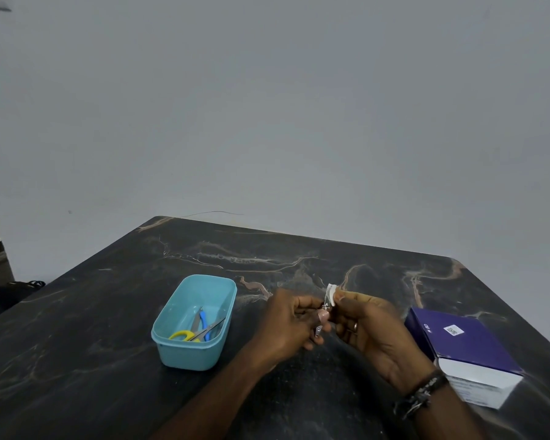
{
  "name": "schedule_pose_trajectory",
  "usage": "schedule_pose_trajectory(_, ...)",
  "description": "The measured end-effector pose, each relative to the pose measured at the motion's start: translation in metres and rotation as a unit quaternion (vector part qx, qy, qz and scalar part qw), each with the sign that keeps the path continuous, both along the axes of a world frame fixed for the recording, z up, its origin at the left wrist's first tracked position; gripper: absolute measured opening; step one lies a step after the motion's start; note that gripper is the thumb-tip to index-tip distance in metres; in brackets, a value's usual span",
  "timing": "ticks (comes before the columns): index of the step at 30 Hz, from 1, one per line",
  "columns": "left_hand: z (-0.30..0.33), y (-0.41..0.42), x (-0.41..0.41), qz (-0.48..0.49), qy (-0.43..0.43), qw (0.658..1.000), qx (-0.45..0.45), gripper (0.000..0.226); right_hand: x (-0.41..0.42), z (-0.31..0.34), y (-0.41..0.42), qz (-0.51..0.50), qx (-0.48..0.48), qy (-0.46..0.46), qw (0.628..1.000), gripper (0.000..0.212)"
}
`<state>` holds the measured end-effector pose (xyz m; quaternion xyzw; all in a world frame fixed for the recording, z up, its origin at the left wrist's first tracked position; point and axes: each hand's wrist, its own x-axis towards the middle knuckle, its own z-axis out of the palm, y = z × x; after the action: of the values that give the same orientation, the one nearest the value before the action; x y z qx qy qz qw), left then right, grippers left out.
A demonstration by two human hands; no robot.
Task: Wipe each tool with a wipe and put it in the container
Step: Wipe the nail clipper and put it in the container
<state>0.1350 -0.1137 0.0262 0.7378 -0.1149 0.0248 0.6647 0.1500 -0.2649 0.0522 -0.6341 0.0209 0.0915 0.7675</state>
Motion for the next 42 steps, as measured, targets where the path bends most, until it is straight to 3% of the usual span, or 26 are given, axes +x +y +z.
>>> schedule_pose_trajectory(15,0.002,-0.001,-0.004,0.044,-0.018,0.996,0.069,0.014,-0.004,0.001,0.002,0.051,0.005,-0.001,0.999,0.022)
schedule_pose_trajectory(21,0.004,-0.002,-0.005,0.057,-0.006,0.997,0.058,0.015,-0.007,0.002,0.004,0.041,-0.008,-0.019,0.999,0.011)
schedule_pose_trajectory(26,0.004,-0.003,-0.005,0.044,-0.006,0.996,0.074,0.019,-0.006,0.0,0.005,-0.009,0.012,-0.038,0.999,0.026)
schedule_pose_trajectory(33,0.007,-0.001,-0.006,0.052,0.013,0.998,-0.011,0.02,-0.009,0.003,0.007,0.025,-0.022,-0.056,0.998,0.025)
schedule_pose_trajectory(42,0.005,-0.002,-0.006,0.037,0.012,0.999,0.006,0.018,-0.008,0.001,0.006,-0.029,-0.022,-0.066,0.997,0.009)
